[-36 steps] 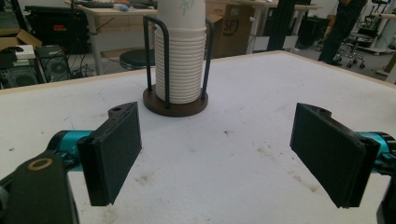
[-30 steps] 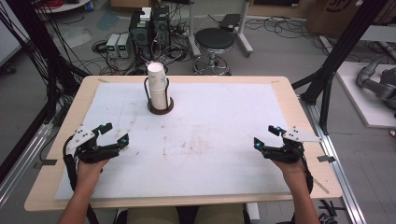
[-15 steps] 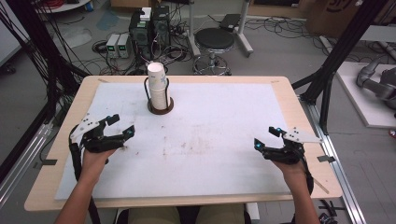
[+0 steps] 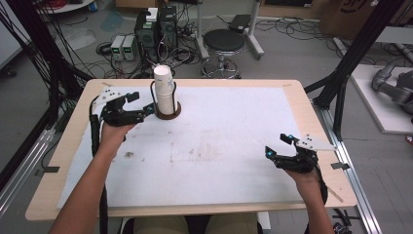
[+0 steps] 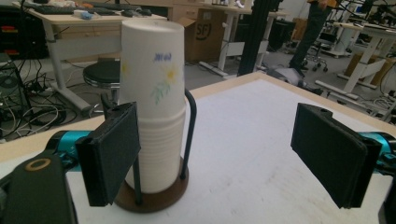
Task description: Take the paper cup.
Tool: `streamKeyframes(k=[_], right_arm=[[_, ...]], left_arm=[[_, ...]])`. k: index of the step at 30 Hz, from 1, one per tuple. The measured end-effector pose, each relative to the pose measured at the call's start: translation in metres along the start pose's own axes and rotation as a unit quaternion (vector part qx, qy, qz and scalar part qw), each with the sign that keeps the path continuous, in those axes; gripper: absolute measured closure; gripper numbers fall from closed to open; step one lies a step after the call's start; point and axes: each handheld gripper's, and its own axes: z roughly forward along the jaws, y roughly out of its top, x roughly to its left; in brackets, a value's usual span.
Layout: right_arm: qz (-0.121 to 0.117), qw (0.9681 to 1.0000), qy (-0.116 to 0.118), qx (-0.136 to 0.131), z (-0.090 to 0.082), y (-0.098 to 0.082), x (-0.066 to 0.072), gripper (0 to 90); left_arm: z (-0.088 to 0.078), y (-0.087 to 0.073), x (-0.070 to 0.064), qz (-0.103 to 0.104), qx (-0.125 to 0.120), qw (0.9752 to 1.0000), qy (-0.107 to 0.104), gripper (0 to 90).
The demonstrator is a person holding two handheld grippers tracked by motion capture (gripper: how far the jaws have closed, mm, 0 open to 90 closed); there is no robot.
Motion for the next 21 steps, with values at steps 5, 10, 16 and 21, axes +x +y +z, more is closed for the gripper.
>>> streamKeyframes(k=[5,10,16,21], right_arm=[[-0.002,1.0,0.002,-0.001,0.001,0.001,0.0,19.6],[-0.002,1.0,0.003,-0.001,0.002,0.0,0.0,19.6],[-0.001,1.0,0.005,-0.002,0.0,0.001,0.0,19.6],[-0.001,1.0,0.006,-0.004,0.0,0.0,-0.001,19.6]], left_arm=[[0.021,0.022,0.008,0.006,0.007,0.9999,0.008,15.8],[0.043,0.036,0.016,0.009,0.033,0.9992,0.021,15.8],[0.064,0.046,0.022,0.019,0.053,0.9978,0.035,15.8],[0.081,0.051,0.027,0.015,0.065,0.997,0.039,15.8]])
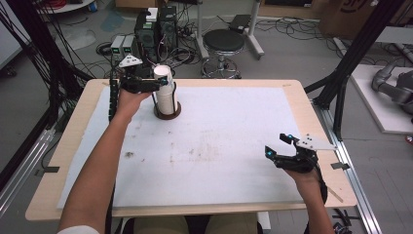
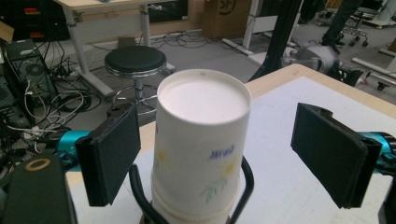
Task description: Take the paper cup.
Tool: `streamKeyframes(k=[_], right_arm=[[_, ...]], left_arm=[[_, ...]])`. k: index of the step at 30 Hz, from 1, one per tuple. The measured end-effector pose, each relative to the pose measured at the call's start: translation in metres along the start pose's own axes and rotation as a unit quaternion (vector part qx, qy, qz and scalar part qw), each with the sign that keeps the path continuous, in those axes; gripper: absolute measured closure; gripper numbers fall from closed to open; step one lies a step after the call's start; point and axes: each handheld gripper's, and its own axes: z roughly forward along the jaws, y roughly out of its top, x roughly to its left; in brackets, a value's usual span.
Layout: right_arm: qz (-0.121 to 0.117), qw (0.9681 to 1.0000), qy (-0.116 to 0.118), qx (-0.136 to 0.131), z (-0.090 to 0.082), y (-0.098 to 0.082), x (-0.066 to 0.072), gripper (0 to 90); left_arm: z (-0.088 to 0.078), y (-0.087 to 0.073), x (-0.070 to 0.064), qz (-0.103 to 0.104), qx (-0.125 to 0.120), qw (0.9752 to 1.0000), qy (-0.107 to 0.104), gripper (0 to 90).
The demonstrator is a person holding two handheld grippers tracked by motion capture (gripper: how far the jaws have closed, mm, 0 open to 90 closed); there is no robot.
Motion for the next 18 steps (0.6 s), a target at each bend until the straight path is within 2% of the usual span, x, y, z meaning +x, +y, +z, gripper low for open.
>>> streamKeyframes(k=[2,4,7,8,10,14,18], right_arm=[[-0.001,1.0,0.0,0.0,0.0,0.0,0.0,19.6],[0.005,1.0,0.0,0.001,-0.001,0.0,-0.001,19.6],[0.004,1.0,-0.001,0.0,-0.001,-0.001,-0.003,19.6],[0.007,1.0,-0.002,0.001,-0.001,-0.002,-0.003,19.7],[0.007,1.0,-0.003,0.001,-0.001,-0.002,-0.004,19.7],[0.009,0.9999,-0.003,0.003,-0.002,-0.003,-0.004,19.6],[0.008,1.0,-0.005,0.0,-0.004,-0.004,-0.006,19.7]], left_arm=[[0.006,0.001,0.0,0.006,-0.001,1.0,0.004,16.2],[0.017,0.001,0.0,0.005,0.017,0.9998,0.005,16.1],[0.023,0.001,-0.001,0.004,0.025,0.9996,0.01,16.4],[0.029,0.001,-0.001,0.004,0.036,0.9992,0.018,16.8],[0.033,0.001,-0.003,0.007,0.036,0.9992,0.018,19.0],[0.038,0.002,-0.005,0.011,0.042,0.9987,0.025,23.0],[0.036,0.003,-0.004,0.012,0.043,0.9985,0.031,31.2]])
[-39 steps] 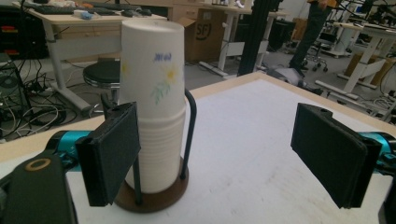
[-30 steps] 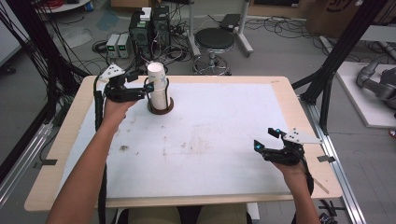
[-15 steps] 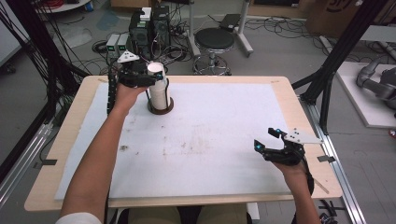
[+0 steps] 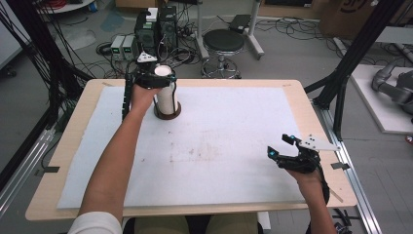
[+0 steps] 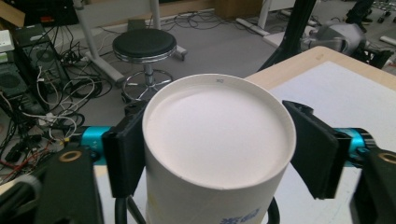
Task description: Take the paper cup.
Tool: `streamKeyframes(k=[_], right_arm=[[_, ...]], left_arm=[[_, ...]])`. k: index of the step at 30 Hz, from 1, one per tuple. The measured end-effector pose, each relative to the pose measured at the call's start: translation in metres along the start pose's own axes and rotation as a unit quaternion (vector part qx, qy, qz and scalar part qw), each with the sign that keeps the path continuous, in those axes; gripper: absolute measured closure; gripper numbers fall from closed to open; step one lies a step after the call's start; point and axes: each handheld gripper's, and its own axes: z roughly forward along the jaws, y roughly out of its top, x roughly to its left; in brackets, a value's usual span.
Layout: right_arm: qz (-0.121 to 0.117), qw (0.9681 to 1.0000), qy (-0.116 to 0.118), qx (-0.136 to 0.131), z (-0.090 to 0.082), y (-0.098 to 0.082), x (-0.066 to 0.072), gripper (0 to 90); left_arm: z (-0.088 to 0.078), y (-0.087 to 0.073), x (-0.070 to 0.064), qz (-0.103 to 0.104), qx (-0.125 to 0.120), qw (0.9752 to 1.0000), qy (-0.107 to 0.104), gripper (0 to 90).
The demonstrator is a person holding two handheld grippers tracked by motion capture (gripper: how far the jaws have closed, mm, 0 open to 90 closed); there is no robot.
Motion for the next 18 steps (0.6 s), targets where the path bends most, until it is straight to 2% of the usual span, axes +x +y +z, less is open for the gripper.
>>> streamKeyframes(k=[7,18], right_arm=[[0.001,1.0,0.001,-0.001,-0.0012,0.0006,0.0003,19.6],[0.006,1.0,0.001,0.0,-0.0025,0.0002,-0.0003,19.7]], left_arm=[[-0.0012,0.0004,0.0009,0.002,0.002,1.0,-0.005,33.8],[-0.0043,0.002,0.0024,0.0,-0.009,0.9999,-0.012,34.1]])
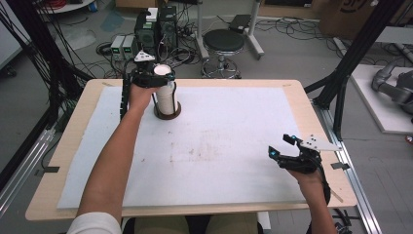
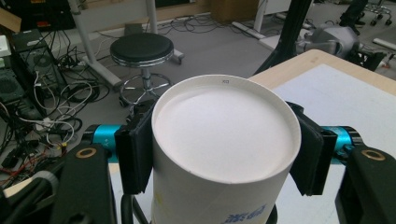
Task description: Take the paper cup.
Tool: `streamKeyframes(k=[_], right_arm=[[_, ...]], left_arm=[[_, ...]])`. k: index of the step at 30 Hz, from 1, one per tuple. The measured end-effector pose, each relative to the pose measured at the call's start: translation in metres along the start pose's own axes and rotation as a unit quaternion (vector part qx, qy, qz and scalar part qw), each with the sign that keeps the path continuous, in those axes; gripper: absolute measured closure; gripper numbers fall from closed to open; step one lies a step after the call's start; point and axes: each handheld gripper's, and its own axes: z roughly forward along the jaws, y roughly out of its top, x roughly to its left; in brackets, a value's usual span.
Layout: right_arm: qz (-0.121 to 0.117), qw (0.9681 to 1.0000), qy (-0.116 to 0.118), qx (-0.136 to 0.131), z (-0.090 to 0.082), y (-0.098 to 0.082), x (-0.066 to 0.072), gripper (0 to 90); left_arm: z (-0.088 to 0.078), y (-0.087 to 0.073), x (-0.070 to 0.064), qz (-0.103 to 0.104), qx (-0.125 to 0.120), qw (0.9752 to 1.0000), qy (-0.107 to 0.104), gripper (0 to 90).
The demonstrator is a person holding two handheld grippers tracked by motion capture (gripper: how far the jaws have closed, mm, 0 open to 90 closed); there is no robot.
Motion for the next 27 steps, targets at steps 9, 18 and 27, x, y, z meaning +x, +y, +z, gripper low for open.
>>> streamKeyframes(k=[9,18,27], right_arm=[[-0.001,1.0,0.002,0.0,0.0003,0.0005,0.0007,19.7],[0.001,1.0,0.002,-0.001,0.0005,0.0005,0.0004,19.7],[-0.001,1.0,0.005,0.0,0.0017,0.0007,0.0009,19.7]], left_arm=[[-0.0002,0.0002,-0.0001,-0.001,0.001,1.0,0.001,34.1],[-0.0005,0.0003,0.0006,-0.002,0.0,1.0,0.0,34.1],[-0.0059,0.0034,0.003,-0.014,-0.018,0.9997,-0.003,34.3]])
